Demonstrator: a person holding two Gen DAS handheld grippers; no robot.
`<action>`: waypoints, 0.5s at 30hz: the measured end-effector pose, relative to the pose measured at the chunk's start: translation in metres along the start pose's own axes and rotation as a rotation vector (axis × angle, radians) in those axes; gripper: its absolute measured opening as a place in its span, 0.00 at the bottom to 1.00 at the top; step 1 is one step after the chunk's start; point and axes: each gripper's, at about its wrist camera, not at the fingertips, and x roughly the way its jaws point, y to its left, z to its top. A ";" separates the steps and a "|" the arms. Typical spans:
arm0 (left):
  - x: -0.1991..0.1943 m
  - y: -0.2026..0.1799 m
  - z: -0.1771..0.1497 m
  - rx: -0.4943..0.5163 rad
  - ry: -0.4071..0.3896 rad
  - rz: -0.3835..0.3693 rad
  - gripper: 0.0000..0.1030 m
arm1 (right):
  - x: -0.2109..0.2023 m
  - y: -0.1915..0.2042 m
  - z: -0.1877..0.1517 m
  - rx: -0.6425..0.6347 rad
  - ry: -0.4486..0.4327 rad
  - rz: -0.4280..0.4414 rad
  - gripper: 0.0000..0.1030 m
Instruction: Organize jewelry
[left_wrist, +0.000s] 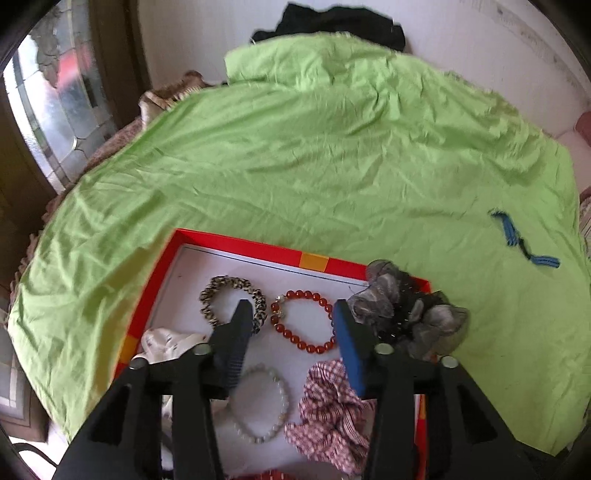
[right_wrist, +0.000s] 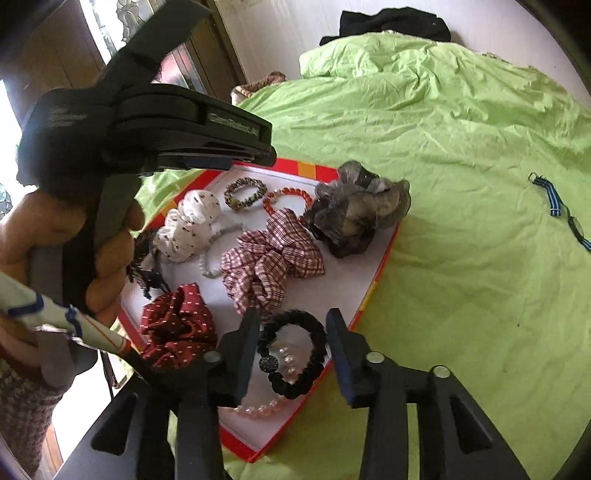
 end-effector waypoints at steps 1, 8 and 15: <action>-0.008 0.000 -0.002 -0.004 -0.012 0.005 0.49 | -0.005 0.002 0.000 -0.006 -0.008 -0.001 0.41; -0.063 -0.002 -0.022 -0.007 -0.106 0.074 0.57 | -0.033 0.012 -0.010 -0.034 -0.051 -0.016 0.48; -0.112 -0.015 -0.047 -0.024 -0.201 0.069 0.64 | -0.057 0.004 -0.030 -0.027 -0.063 -0.055 0.49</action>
